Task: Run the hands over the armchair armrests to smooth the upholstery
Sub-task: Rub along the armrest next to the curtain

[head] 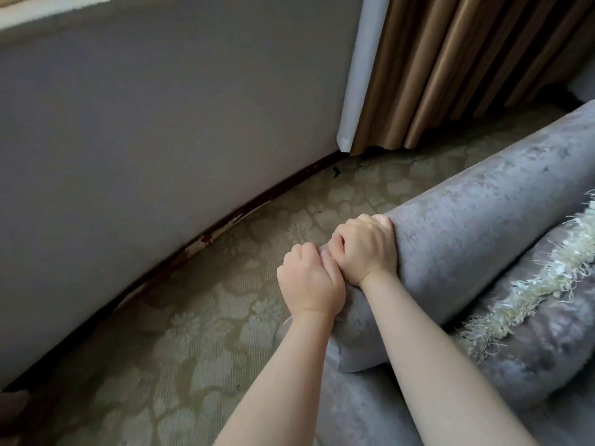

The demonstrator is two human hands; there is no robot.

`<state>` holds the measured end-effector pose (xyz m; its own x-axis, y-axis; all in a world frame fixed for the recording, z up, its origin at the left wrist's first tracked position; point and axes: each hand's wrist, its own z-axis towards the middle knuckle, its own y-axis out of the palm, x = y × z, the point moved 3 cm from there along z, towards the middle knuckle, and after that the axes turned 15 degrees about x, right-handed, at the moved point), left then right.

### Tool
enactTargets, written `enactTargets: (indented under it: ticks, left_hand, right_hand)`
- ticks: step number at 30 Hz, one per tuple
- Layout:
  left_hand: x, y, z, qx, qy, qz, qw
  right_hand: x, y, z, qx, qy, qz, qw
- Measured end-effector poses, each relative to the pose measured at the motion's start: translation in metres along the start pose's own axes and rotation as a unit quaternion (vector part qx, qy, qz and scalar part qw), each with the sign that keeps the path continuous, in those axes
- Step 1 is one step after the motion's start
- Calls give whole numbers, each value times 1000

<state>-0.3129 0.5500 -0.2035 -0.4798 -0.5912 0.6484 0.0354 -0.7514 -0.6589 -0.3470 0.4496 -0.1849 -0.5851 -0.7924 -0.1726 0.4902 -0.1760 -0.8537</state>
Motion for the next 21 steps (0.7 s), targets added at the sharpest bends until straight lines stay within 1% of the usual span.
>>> enactTargets:
  ticks: [4,7,14,17,21]
  left_hand:
    - [-1,2,1,-2,0,-8,1000]
    - [0,5,4,-4,-2,-2,1000]
    - [2,4,4,8,6,19,1000]
    - [2,1,1,14,-8,31,999]
    - [13,-8,-13,14,-51,27,998]
  right_hand:
    - [0,0,1,18,16,11,1000]
    - [-1,2,4,20,12,12,1000]
    - [3,7,5,-1,-4,10,1000]
    - [3,7,1,-9,-15,13,1000]
    - [6,-5,-8,-38,-55,6,998]
